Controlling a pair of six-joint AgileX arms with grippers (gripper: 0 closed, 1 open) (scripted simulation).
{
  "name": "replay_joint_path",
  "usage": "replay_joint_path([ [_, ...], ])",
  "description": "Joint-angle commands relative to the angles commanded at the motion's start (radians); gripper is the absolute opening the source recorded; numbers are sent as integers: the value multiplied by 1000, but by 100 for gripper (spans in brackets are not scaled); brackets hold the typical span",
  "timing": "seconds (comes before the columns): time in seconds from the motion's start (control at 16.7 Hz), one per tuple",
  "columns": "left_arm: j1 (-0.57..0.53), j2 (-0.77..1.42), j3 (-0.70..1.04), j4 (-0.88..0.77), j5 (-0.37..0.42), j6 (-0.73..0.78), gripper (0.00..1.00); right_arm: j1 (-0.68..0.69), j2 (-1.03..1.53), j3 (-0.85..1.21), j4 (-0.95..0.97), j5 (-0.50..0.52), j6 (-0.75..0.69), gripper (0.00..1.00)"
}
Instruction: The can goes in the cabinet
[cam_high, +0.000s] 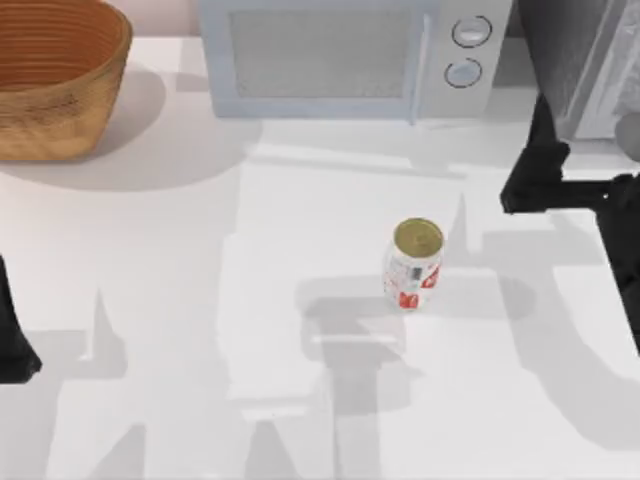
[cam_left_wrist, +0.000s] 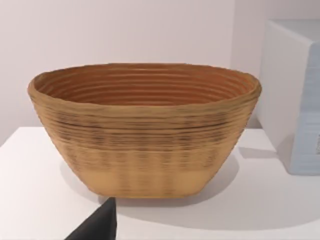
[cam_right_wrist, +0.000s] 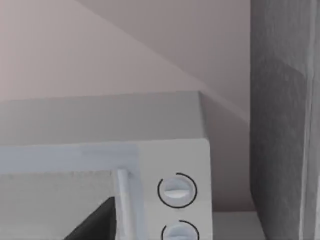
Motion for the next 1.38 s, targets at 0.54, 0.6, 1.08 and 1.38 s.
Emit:
replay_joint_path([
  [0.54,0,0,0,0,0,0,100,317,835,186,590,367,-14,100],
  [0.6,0,0,0,0,0,0,100,342,905,200,637,398,-16,100],
  [1.08,0,0,0,0,0,0,100,430,1158,248,805,512,-26,100],
  [1.38,0,0,0,0,0,0,100,414,1210,302,731,470,34,100],
])
